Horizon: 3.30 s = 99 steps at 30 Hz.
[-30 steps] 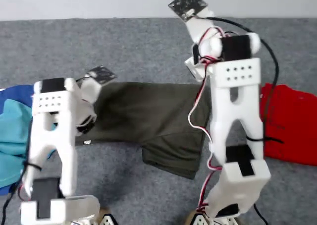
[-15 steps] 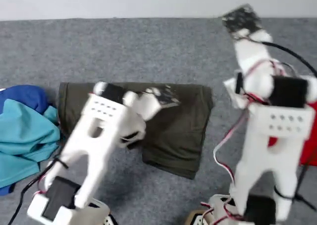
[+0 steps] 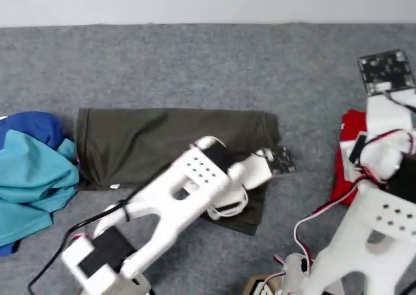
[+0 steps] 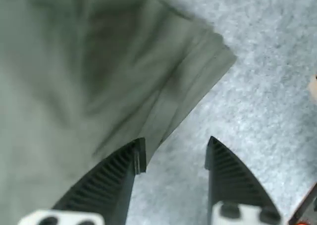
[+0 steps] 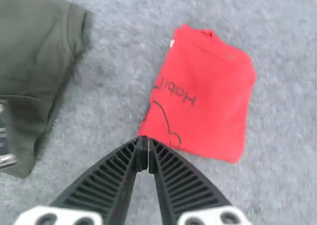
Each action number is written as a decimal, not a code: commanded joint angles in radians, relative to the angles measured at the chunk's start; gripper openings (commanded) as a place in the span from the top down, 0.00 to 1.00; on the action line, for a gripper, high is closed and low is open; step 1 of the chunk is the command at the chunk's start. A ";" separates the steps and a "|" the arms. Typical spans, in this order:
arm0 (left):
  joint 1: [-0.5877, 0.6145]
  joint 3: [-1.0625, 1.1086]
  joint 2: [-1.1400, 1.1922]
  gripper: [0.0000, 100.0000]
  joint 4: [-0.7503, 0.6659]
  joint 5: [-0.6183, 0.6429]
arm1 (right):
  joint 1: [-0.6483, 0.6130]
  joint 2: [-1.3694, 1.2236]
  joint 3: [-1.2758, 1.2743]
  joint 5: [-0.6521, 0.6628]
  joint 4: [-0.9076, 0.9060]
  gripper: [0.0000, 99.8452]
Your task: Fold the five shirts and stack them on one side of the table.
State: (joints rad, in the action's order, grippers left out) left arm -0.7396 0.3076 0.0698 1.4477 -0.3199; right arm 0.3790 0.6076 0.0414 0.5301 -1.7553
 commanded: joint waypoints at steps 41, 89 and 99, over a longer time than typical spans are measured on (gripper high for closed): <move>0.043 -0.077 0.029 0.99 -0.230 0.003 | 0.104 0.047 0.002 0.058 -0.038 0.99; 0.278 -0.343 0.186 0.81 -0.058 -0.189 | 0.101 0.047 0.002 0.052 -0.038 0.99; 0.358 -0.321 0.259 0.87 -0.034 -0.262 | 0.099 0.042 0.000 0.051 -0.038 0.99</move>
State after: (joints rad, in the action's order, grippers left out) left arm -0.4250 0.0084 0.3046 1.4446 -0.5516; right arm 0.4695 0.6306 0.0353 0.5792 -1.7553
